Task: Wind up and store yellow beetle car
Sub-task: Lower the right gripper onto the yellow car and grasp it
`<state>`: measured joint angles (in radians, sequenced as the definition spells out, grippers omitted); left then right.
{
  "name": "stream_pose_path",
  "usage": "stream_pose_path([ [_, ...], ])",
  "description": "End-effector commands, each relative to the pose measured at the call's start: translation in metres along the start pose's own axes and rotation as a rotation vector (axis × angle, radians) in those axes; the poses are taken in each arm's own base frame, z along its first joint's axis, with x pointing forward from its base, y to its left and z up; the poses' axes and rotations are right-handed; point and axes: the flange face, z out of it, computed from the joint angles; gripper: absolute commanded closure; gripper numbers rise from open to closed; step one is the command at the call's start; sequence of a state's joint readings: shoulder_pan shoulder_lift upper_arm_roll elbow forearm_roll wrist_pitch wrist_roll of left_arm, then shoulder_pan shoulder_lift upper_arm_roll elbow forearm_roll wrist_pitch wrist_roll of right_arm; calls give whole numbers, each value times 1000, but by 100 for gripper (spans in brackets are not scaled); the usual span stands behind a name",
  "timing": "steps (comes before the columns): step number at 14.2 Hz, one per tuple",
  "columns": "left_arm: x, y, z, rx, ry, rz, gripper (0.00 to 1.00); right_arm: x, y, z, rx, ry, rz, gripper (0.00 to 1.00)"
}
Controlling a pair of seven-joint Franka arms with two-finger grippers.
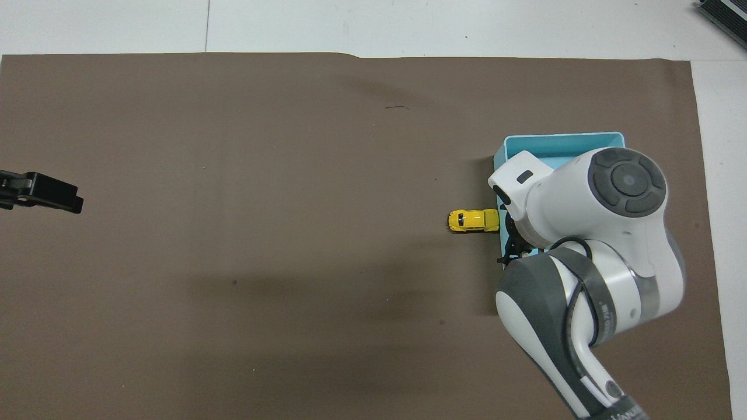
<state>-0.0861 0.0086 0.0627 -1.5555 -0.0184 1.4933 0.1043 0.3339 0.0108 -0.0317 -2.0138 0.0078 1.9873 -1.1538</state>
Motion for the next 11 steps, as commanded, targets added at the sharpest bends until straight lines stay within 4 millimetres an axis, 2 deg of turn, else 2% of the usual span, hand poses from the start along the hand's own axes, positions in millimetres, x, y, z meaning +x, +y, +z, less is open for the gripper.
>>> stream_pose_path([
  [1, -6, -3, 1, 13, -12, 5, 0, -2, 2, 27, -9, -13, -53, 0],
  [3, -6, -3, 1, 13, -12, 6, 0, 0, 6, 54, -41, -1, -71, 0],
  [7, -6, -3, 1, 13, -12, 5, 0, 3, 13, 76, -56, 3, -74, 0],
  [11, -6, -3, 1, 13, -12, 5, 0, 7, 23, 114, -61, -2, -78, 0],
])
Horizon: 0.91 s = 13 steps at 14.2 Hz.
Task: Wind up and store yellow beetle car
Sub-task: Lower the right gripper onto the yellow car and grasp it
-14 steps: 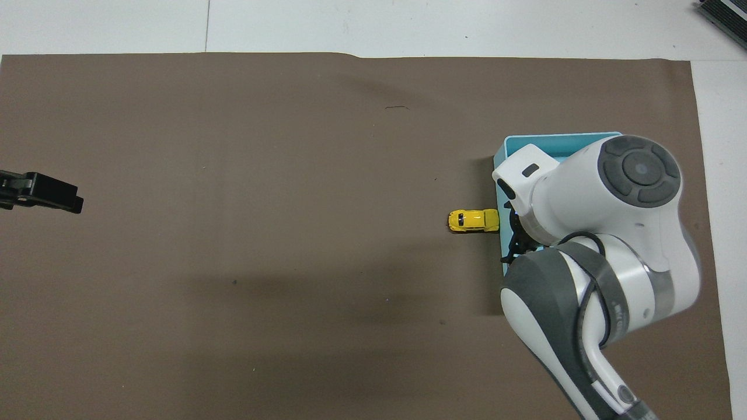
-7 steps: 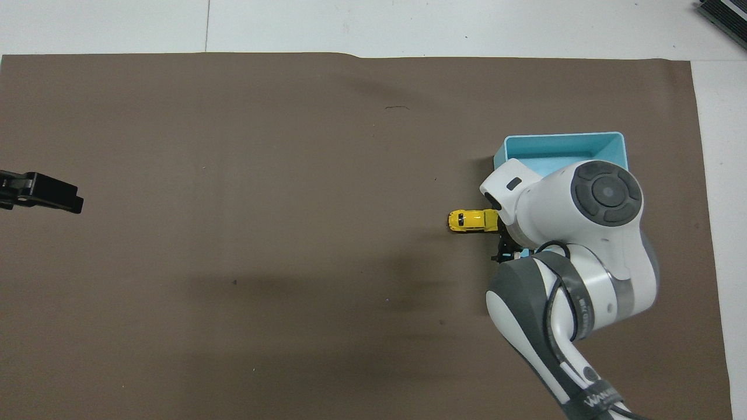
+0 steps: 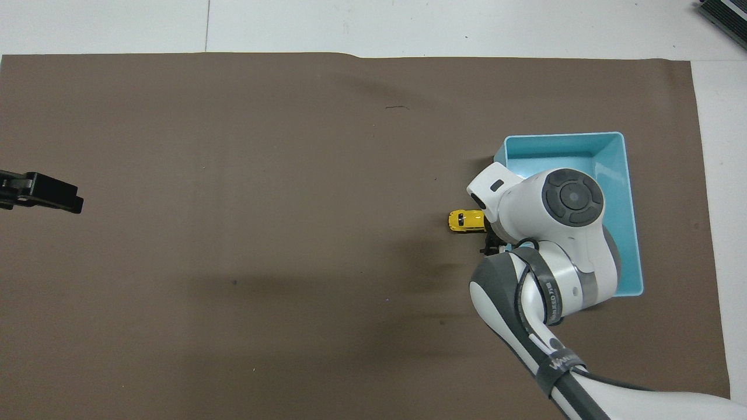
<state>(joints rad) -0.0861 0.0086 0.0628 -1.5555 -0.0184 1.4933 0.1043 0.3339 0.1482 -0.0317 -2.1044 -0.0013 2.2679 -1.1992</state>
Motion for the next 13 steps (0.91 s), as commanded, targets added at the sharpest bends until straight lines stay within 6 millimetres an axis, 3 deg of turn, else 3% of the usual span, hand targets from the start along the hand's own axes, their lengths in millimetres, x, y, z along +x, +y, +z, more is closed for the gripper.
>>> stream_pose_path([
  [1, -6, -3, 1, 13, -12, 5, 0, 2, 6, 29, -21, -5, -30, 0],
  [4, -6, -4, 1, 13, -12, 5, 0, 5, 11, 53, -38, 0, -30, 0],
  [7, -6, -3, 1, 13, -12, 5, 0, 5, 12, 53, -32, -3, -37, 36],
  [8, -6, -3, 1, 13, -12, 5, 0, 5, 11, 54, -24, -5, -27, 70],
  [9, -6, -3, 2, 13, -13, 6, 0, 5, 11, 53, -22, -6, -20, 88],
  [10, -6, -4, 1, 13, -12, 3, 0, 5, 11, 53, -21, -6, -20, 97],
  [13, -6, -4, 1, 13, -12, 3, 0, 9, 17, 46, -16, -8, -20, 100],
])
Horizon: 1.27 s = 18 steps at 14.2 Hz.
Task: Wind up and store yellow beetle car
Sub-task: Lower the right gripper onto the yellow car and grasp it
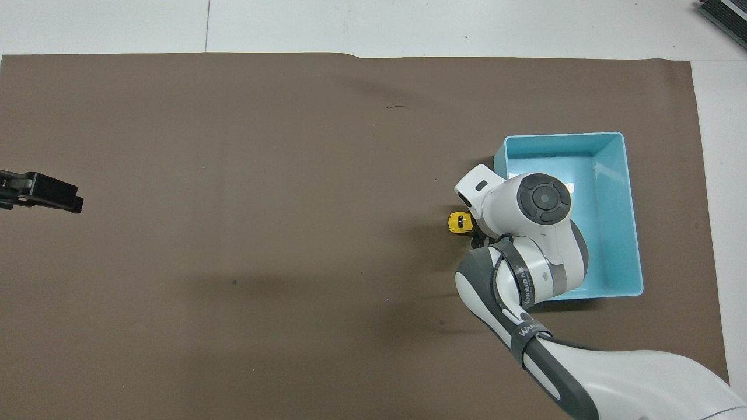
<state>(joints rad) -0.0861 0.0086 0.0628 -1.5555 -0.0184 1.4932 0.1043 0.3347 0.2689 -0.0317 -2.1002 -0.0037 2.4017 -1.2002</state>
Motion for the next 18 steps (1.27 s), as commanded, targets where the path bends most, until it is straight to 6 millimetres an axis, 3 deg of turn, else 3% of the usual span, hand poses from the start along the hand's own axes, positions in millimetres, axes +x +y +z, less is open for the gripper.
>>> stream_pose_path([
  [1, -6, -4, 1, 13, -12, 3, 0, 17, 9, -15, -2, -6, -33, 100],
  [3, -6, -3, 1, 13, -12, 5, 0, 28, 22, -27, 5, 4, -25, 100],
  [6, -6, -3, 1, 13, -12, 5, 0, 47, 25, -49, 11, 2, 29, 100],
  [10, -6, -3, 1, 13, -12, 5, 0, 48, 33, -88, 58, -17, 28, 100],
  [15, -6, -3, 1, 13, -12, 5, 0, 6, 31, -136, 75, -23, 40, 100],
  [18, -6, -3, 1, 13, -12, 6, 0, -39, 34, -130, 107, -25, -9, 100],
])
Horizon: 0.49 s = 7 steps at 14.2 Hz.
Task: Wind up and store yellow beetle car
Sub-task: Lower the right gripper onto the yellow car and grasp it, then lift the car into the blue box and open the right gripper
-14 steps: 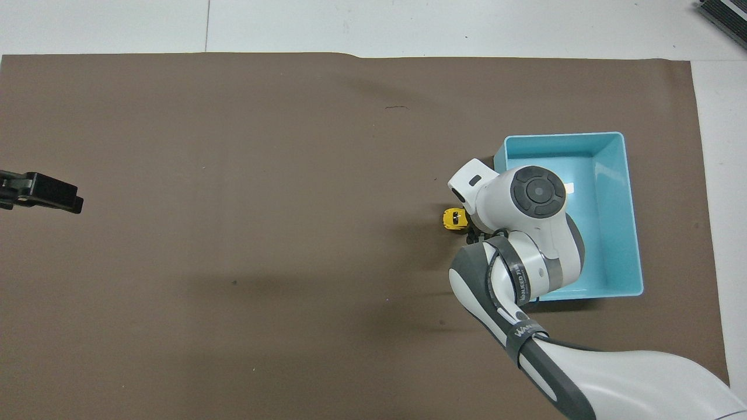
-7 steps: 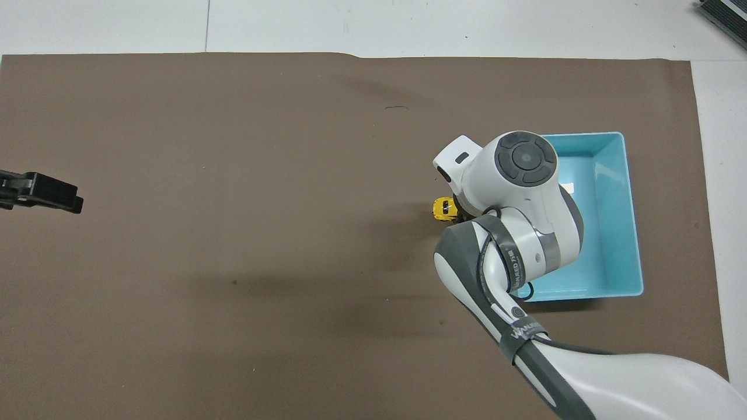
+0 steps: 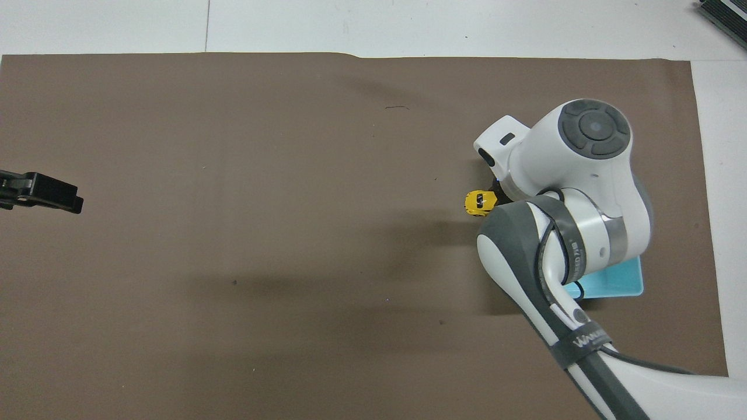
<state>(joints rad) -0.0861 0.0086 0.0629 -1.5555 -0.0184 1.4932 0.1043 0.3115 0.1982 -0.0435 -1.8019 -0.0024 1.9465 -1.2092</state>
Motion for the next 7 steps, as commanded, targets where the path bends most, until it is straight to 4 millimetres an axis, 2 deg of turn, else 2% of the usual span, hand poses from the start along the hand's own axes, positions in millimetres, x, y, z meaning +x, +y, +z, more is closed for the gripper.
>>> stream_pose_path([
  [1, -6, -3, 1, 13, -12, 6, 0, -53, 0, 12, 37, 4, -18, 100],
  [2, -6, -3, 1, 13, -12, 5, 0, -66, 2, 14, 45, 4, -4, 100],
  [5, -6, -3, 1, 13, -12, 5, 0, -77, -4, 21, 50, -1, -41, 100],
  [6, -6, -3, 1, 13, -12, 5, 0, -89, -7, 26, 53, -2, -24, 100],
  [7, -6, -3, 1, 13, -12, 6, 0, -93, -11, 28, 45, -7, -30, 100],
])
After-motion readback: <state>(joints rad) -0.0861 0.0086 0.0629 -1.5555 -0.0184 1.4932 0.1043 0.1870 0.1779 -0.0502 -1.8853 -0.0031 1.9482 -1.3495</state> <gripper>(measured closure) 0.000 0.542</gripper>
